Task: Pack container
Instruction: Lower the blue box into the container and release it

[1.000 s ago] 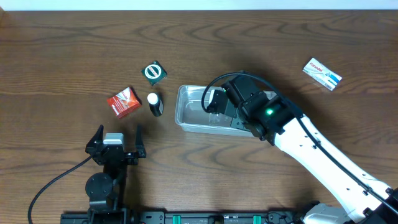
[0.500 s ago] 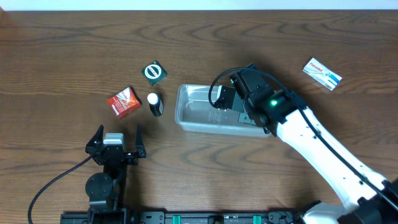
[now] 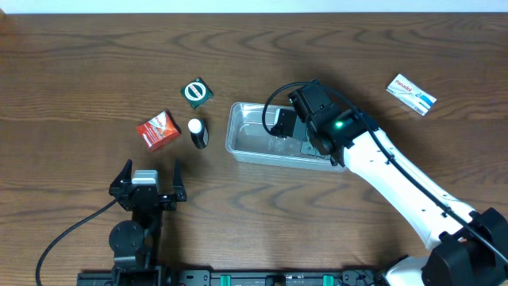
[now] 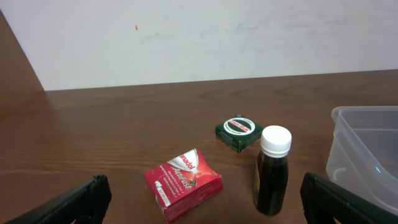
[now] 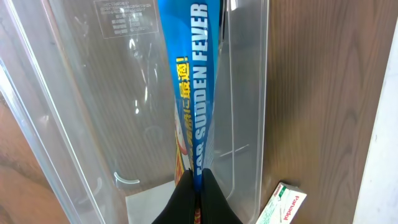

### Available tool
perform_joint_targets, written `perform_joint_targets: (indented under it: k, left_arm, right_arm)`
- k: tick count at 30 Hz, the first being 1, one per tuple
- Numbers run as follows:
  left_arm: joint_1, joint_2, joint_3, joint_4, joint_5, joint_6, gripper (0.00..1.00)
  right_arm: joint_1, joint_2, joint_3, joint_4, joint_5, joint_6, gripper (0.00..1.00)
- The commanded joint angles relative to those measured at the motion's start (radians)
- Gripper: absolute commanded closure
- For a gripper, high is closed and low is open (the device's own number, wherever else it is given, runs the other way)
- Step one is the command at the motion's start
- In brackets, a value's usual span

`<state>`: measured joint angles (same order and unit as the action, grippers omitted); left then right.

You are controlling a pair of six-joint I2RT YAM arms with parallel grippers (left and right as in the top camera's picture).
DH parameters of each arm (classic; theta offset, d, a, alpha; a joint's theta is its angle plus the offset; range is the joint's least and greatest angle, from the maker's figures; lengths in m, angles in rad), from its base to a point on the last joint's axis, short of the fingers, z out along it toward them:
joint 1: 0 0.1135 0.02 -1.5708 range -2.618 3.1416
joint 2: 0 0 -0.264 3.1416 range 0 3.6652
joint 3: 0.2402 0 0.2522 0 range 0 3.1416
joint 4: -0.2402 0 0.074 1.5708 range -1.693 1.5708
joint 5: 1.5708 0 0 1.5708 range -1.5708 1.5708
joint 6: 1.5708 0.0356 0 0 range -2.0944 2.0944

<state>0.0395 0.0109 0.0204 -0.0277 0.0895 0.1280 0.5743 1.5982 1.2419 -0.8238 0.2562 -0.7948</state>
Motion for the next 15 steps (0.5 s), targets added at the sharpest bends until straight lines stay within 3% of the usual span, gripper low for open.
perform_joint_targets:
  k: [1, 3, 8, 15]
  left_arm:
    - [0.005, -0.006, -0.016, -0.036, 0.007, -0.009, 0.02]
    - [0.005, -0.006, -0.016, -0.035, 0.007, -0.009, 0.02]
    - [0.005, -0.006, -0.016, -0.035, 0.007, -0.009, 0.02]
    - [0.005, -0.006, -0.016, -0.035, 0.007, -0.009, 0.02]
  right_arm:
    - [-0.006, -0.003, -0.001, 0.008, 0.003, -0.014, 0.94]
    - [-0.006, -0.003, -0.001, 0.01, 0.006, -0.014, 0.75]
    - [-0.006, -0.003, -0.001, 0.016, 0.006, -0.014, 0.67]
    - [-0.006, -0.003, -0.001, 0.02, 0.005, 0.005, 0.65]
